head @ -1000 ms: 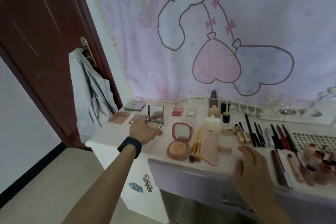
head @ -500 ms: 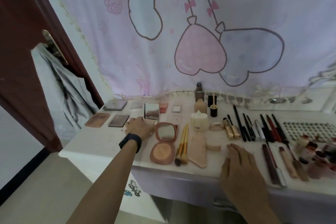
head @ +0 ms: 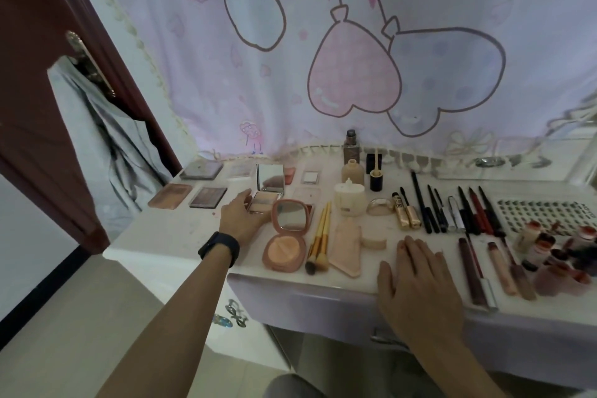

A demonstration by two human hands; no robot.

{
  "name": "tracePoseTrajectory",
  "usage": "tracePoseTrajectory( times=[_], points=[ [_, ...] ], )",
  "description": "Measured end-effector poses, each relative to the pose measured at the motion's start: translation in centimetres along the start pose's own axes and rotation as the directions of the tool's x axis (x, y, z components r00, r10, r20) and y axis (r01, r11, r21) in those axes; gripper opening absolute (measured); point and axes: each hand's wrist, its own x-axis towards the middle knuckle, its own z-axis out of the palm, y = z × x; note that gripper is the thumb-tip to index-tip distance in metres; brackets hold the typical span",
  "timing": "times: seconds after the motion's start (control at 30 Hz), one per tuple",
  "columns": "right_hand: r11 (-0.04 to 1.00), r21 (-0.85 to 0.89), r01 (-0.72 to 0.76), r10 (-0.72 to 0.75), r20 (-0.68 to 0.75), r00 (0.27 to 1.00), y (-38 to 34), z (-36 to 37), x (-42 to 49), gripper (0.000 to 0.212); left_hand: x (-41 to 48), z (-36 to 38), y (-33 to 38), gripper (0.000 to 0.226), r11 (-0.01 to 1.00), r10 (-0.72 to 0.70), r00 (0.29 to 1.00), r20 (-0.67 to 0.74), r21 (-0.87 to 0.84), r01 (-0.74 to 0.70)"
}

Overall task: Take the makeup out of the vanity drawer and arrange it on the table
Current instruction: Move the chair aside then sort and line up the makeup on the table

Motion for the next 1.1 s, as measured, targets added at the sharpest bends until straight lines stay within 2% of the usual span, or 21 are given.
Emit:
tracePoseTrajectory(
  times=[0.3,0.53,0.63,0.73,0.8,0.9,1.0,1.1],
  points=[
    [1.0,-0.01,0.011,-0.011,-0.004,1.0,0.1,0.1,0.0,0.064,0.2,0.3,-0.3,0.093,1.0,-0.015,1.0,-0.008,-0.025,0.015],
    [1.0,-0.021,0.01,-0.011,-0.021,1.0,0.0,-0.2,0.0,0.064,0.1,0.4,-0.4,0.087,0.999,0.003,1.0,0.002,-0.044,-0.003],
    [1.0,-0.02,0.015,-0.016,-0.035,0.999,-0.1,-0.1,-0.1,0.063,0.9,0.1,-1.0,0.071,0.996,0.029,1.0,0.001,-0.088,-0.029],
    [1.0,-0.025,0.014,-0.015,-0.042,0.999,0.0,0.1,-0.1,0.062,1.8,-1.1,-2.0,0.049,0.99,0.033,0.99,-0.137,-0.13,-0.051],
    [0.999,-0.031,0.013,-0.015,-0.052,0.999,0.0,0.3,0.0,0.062,2.6,-2.2,-2.9,0.046,0.998,0.036,0.974,-0.225,0.066,-0.022],
    [0.999,-0.037,0.013,-0.016,-0.068,0.998,-0.1,0.5,0.0,0.061,3.3,-3.6,-4.8,0.057,0.89,0.025,0.983,-0.182,0.452,0.061],
    [0.999,-0.039,0.01,-0.013,-0.069,0.998,-0.1,0.5,0.1,0.06,3.5,-4.3,-6.1,0.057,0.805,-0.006,0.992,-0.123,0.589,0.078],
    [1.0,-0.029,0.008,-0.01,-0.071,0.997,-0.2,0.4,0.0,0.061,3.0,-5.2,-6.1,0.044,0.771,0.047,0.984,-0.169,0.633,0.072]
  ],
)
